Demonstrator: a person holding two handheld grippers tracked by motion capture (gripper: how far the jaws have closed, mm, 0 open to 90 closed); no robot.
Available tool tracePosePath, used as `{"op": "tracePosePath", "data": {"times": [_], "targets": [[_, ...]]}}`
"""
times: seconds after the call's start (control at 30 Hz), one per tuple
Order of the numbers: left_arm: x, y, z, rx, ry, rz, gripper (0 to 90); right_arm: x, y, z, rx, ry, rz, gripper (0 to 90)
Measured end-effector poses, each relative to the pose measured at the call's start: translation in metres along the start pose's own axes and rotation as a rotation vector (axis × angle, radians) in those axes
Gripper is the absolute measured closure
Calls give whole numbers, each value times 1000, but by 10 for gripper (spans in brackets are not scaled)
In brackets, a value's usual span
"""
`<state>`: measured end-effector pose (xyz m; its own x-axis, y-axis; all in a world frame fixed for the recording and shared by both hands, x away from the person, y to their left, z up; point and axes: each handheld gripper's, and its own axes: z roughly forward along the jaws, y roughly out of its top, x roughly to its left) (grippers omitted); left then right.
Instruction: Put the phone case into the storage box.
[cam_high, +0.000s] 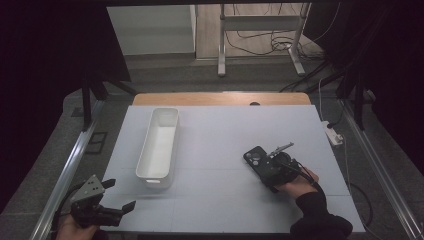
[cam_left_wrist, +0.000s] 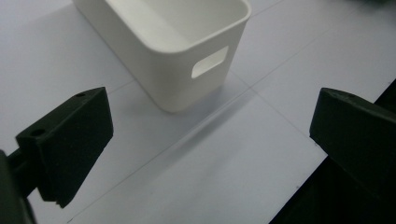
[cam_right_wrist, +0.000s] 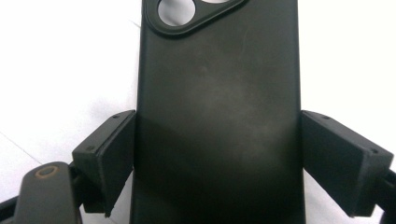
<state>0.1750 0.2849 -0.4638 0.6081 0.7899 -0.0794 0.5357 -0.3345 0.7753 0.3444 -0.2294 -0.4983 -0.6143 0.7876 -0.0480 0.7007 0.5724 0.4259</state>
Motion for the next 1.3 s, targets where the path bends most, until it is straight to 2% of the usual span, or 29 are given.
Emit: {"op": "tracePosePath", "data": {"times": [0.17, 0.57, 0.8, 0.93, 1.07, 1.3], "targets": [[-1, 9, 1, -32, -26, -2, 0, 1, 1, -9, -47, 15, -7, 145], [-12, 41, 16, -30, -49, 99, 0, 4, 1, -27, -136, 39, -4, 145], [-13, 60, 30, -56, -111, 100, 0, 5, 3, -33, -159, 51, -8, 145], [-14, 73, 37, -67, -120, 127, 0, 6, 3, -36, -171, 57, -13, 145], [-14, 82, 47, -91, -153, 124, 0, 6, 4, -39, -189, 63, -22, 146], [-17, 95, 60, -84, -169, 153, 0, 8, 5, -44, -216, 77, -27, 146]]}}
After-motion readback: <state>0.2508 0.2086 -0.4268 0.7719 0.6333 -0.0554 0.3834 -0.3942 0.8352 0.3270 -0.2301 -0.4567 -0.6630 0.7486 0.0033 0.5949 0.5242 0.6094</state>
